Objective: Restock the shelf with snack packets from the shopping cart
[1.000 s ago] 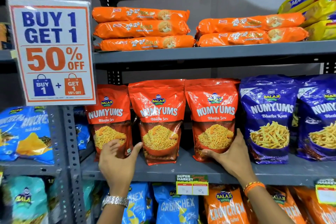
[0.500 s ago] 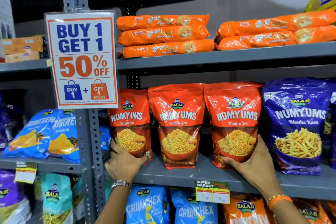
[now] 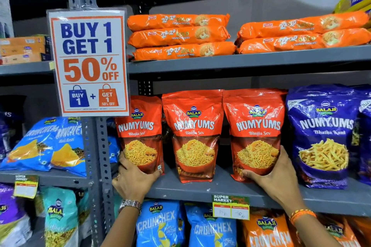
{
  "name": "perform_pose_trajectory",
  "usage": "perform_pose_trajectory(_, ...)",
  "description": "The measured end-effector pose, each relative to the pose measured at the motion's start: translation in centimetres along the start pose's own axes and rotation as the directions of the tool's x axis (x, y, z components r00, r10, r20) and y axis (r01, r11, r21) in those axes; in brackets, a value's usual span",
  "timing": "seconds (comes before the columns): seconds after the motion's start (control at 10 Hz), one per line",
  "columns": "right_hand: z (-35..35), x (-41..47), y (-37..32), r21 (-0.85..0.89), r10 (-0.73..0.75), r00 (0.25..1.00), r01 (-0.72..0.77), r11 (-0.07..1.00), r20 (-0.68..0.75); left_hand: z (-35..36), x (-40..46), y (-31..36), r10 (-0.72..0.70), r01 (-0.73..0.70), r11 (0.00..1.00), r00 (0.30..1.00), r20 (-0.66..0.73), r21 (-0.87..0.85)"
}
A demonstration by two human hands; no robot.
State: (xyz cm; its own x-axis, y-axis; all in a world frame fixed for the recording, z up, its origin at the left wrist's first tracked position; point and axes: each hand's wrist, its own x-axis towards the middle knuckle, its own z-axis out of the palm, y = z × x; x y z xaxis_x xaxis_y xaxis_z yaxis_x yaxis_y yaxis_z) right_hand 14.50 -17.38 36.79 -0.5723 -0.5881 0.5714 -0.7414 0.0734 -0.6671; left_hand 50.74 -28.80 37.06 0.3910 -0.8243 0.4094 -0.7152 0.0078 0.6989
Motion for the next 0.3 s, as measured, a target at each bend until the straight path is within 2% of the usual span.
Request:
perform_pose_trajectory(0.1,-0.4,-0.3,-0.5,0.019,0.011,1.000,-0.012,1.000,0.023,0.0,-1.0,0.2,0.001,-0.003,0.998,0.999,-0.034,-0.066)
perform_pose_trajectory(0.2,-1.8,-1.7,-0.2,0.079,0.013,0.999,-0.011,0.997,-0.030,-0.1,-4.9,2.2,0.174,-0.221,0.953,0.959,-0.223,-0.209)
perform_pose_trajectory(0.3,-3.3,-2.7,-0.9,0.002,-0.060,0.980,0.061,0.998,-0.192,-1.4,-7.1,4.8,0.355,-0.481,0.847,0.829,-0.432,-0.225)
